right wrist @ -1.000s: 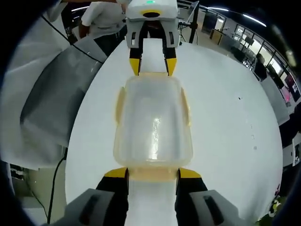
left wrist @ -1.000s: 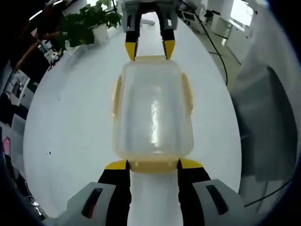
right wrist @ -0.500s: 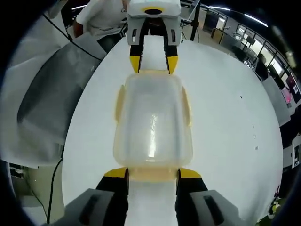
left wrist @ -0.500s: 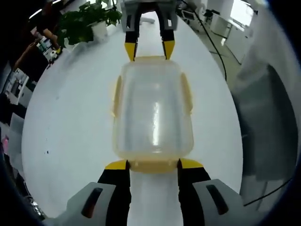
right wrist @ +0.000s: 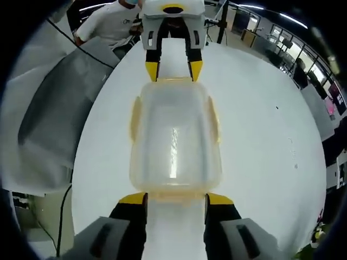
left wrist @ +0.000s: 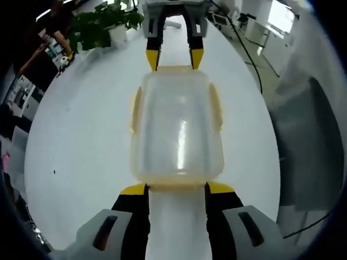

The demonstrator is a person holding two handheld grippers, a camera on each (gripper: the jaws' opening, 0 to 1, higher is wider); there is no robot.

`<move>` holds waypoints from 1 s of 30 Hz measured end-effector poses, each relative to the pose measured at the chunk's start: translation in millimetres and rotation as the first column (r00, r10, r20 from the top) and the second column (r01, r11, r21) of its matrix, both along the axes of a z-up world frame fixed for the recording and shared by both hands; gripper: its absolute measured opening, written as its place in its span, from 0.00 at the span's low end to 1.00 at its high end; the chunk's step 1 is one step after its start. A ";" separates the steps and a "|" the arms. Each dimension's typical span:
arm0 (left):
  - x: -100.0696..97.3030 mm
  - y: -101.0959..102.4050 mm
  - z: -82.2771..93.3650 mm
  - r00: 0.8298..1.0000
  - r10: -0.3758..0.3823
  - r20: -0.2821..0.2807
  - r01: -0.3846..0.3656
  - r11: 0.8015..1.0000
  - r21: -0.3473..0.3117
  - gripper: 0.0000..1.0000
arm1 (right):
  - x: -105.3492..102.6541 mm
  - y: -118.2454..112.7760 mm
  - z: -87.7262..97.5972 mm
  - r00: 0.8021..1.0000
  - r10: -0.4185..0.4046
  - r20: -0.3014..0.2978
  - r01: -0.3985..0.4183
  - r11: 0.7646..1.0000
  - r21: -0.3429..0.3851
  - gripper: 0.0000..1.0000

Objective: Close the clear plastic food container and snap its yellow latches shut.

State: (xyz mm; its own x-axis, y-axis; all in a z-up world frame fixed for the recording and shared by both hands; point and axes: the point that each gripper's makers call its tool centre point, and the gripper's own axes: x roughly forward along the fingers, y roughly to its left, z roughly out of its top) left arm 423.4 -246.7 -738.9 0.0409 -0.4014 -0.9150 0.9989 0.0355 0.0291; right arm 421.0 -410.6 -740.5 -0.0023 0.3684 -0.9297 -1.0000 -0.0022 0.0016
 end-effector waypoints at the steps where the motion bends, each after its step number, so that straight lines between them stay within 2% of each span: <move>1: -0.4 0.1 0.4 1.000 0.008 -0.004 -0.008 1.000 -0.005 0.41 | -0.2 -0.7 0.5 1.000 -0.004 -0.001 0.004 1.000 0.000 0.49; 3: -0.7 4.7 -0.1 0.999 0.039 -0.015 -0.039 0.999 0.002 0.50 | -3.6 -5.3 1.1 0.999 -0.027 -0.021 0.026 1.000 -0.016 0.54; 4: 0.0 9.0 -0.1 0.999 0.042 -0.013 -0.042 0.999 0.010 0.52 | -3.9 -6.8 2.0 1.000 -0.021 -0.013 0.021 1.000 -0.017 0.52; 5: 0.0 11.9 0.3 0.999 0.048 -0.015 -0.048 0.999 0.014 0.52 | -5.0 -9.4 3.9 1.000 -0.014 -0.007 0.014 1.000 -0.015 0.50; 8: -0.9 14.1 4.6 0.995 0.086 -0.041 -0.087 0.996 -0.015 0.52 | -7.3 -10.7 7.9 0.998 -0.053 -0.028 0.053 0.999 0.004 0.50; 11: 1.3 13.2 10.8 0.984 0.164 -0.064 -0.167 0.984 -0.056 0.52 | -6.4 -9.8 13.0 0.997 -0.078 -0.023 0.079 0.997 0.020 0.47; 12: 1.2 11.5 13.4 0.975 0.203 -0.085 -0.209 0.975 -0.074 0.51 | -5.3 -8.5 16.0 0.996 -0.093 -0.016 0.093 0.995 0.029 0.47; 14: 0.1 7.7 18.3 0.953 0.270 -0.135 -0.285 0.953 -0.107 0.52 | -0.7 -2.6 23.8 0.985 -0.173 -0.011 0.173 0.983 0.065 0.45; 16: -0.9 2.7 23.2 0.916 0.350 -0.197 -0.380 0.914 -0.140 0.52 | 4.3 5.6 32.8 0.962 -0.270 -0.038 0.272 0.955 0.116 0.43; 17: -0.6 1.8 24.0 0.893 0.392 -0.222 -0.428 0.893 -0.143 0.51 | 7.7 7.6 36.5 0.942 -0.331 -0.048 0.335 0.933 0.131 0.41; 19: 1.0 0.2 25.2 0.877 0.422 -0.231 -0.461 0.873 -0.155 0.49 | 11.7 10.9 39.7 0.915 -0.398 -0.061 0.403 0.902 0.152 0.41; 20: 0.4 -2.1 26.1 0.860 0.444 -0.251 -0.489 0.856 -0.165 0.49 | 11.6 14.0 41.2 0.895 -0.438 -0.087 0.447 0.879 0.166 0.41; 21: -0.7 -1.9 25.3 0.837 0.474 -0.274 -0.525 0.837 -0.154 0.49 | 12.2 15.2 41.4 0.878 -0.468 -0.101 0.479 0.861 0.171 0.39; 22: -0.4 -1.5 23.8 0.807 0.512 -0.296 -0.567 0.811 -0.144 0.49 | 12.8 16.5 41.9 0.851 -0.512 -0.121 0.526 0.832 0.177 0.38; 24: 1.8 -0.8 21.6 0.776 0.555 -0.300 -0.612 0.778 -0.144 0.48 | 10.3 18.2 40.6 0.811 -0.563 -0.158 0.584 0.793 0.174 0.37; 25: 1.6 0.8 19.7 0.761 0.574 -0.302 -0.630 0.765 -0.133 0.48 | 9.3 18.0 39.1 0.801 -0.575 -0.165 0.598 0.784 0.168 0.37; 26: 1.8 1.8 17.7 0.740 0.600 -0.306 -0.655 0.745 -0.124 0.48 | 8.8 18.5 37.0 0.803 -0.575 -0.157 0.595 0.786 0.165 0.38; 28: 1.7 2.3 15.4 0.732 0.610 -0.305 -0.665 0.736 -0.124 0.48 | 8.2 16.4 33.3 0.800 -0.584 -0.137 0.599 0.787 0.148 0.37; 30: 1.4 1.9 13.8 0.709 0.628 -0.322 -0.689 0.714 -0.125 0.49 | 8.3 13.1 29.5 0.783 -0.608 -0.134 0.622 0.772 0.131 0.37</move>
